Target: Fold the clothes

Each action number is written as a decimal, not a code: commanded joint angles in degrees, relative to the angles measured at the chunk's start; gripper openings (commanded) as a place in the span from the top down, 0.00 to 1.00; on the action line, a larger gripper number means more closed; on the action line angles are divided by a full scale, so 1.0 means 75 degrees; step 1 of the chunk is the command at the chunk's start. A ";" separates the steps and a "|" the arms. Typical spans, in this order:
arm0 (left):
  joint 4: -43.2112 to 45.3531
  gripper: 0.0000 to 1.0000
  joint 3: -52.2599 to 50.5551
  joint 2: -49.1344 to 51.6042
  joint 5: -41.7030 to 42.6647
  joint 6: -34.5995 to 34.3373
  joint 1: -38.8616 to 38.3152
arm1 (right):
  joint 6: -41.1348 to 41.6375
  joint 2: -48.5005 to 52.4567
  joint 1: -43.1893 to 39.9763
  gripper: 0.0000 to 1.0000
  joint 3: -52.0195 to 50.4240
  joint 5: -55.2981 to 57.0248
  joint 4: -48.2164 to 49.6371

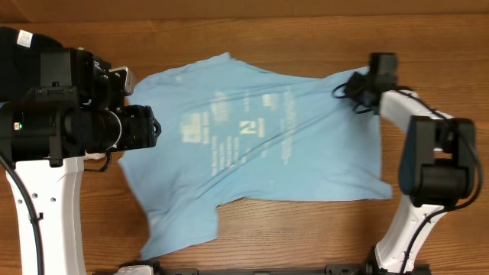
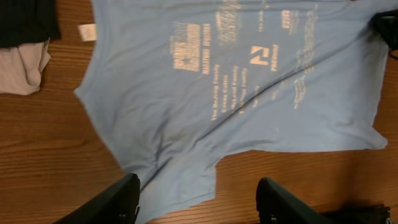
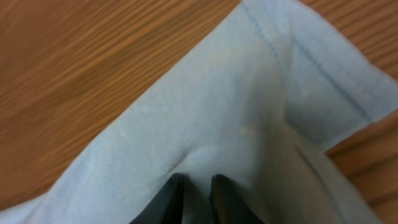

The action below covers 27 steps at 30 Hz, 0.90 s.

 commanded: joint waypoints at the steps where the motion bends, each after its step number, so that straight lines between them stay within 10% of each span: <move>1: 0.0117 0.29 -0.0035 -0.0064 0.0079 -0.0111 -0.0017 | -0.0641 0.0408 -0.0764 0.58 0.0886 -0.1778 -0.0787; 3: 0.0099 0.25 -0.0070 -0.0064 0.0064 -0.0087 -0.0017 | -0.0679 0.0181 -0.0985 0.29 0.1702 -0.2833 -0.1690; 6: 0.0044 0.23 -0.0772 -0.0064 0.0061 0.0090 -0.0020 | -0.0682 -0.1029 -0.1364 0.17 0.2401 -0.4226 -0.3142; 19: 0.3203 0.09 -0.6178 -0.0105 -0.0283 -0.2005 -0.2766 | -0.1256 -0.3389 -0.1472 0.10 0.2328 -0.3404 -0.9162; 27: 0.3856 0.10 -0.8052 -0.0052 0.0437 -0.2751 -0.3188 | -0.1428 -0.3398 -0.1099 0.09 0.2328 -0.3552 -0.9448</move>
